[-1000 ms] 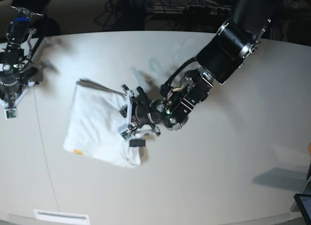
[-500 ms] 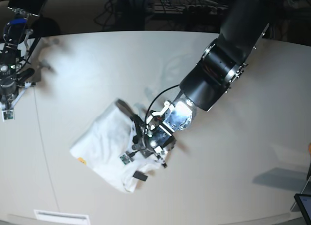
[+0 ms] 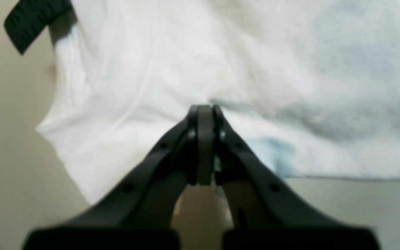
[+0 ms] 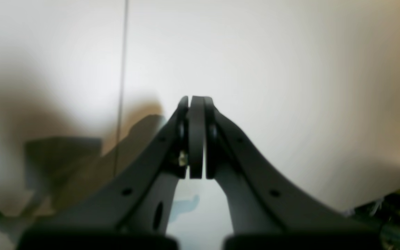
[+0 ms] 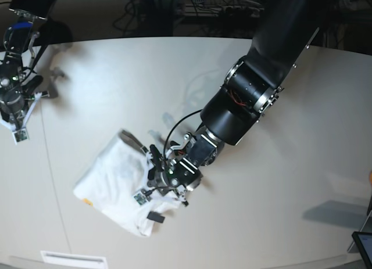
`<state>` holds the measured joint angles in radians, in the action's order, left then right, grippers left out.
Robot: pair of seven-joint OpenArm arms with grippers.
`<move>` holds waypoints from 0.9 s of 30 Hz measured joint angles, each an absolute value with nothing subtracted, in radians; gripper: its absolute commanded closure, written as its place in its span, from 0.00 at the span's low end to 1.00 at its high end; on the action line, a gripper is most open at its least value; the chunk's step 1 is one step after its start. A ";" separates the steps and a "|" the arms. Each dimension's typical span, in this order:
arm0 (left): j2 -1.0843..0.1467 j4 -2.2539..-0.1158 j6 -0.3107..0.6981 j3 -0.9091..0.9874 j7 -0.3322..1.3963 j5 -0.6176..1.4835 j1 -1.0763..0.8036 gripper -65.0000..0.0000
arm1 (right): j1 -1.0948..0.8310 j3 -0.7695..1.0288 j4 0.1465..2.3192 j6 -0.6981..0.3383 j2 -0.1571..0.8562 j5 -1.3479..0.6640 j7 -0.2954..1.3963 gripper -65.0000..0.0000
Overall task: Fold the T-shirt properly
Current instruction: 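Slide the folded bundle with both grippers toward the right arm's side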
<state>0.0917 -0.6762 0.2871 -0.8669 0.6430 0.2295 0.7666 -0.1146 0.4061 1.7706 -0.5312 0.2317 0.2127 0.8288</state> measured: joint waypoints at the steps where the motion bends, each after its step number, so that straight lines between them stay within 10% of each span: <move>1: 0.080 -0.712 0.288 -0.809 0.643 0.233 0.755 1.00 | -0.106 0.399 1.778 -0.531 0.231 0.215 0.823 1.00; 14: -0.030 -1.452 0.281 -0.269 0.864 0.014 0.491 1.00 | 0.096 0.127 1.795 -0.549 0.240 0.215 0.806 1.00; 27: -0.121 -1.747 0.273 0.040 0.897 -0.008 0.029 1.00 | 0.395 -0.142 1.451 -0.554 0.180 0.202 0.850 1.00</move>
<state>-0.1215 -1.7470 0.2733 0.0402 0.8970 -0.0082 0.0288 0.3954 -0.1421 1.4509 -0.5541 0.1799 0.2020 0.8505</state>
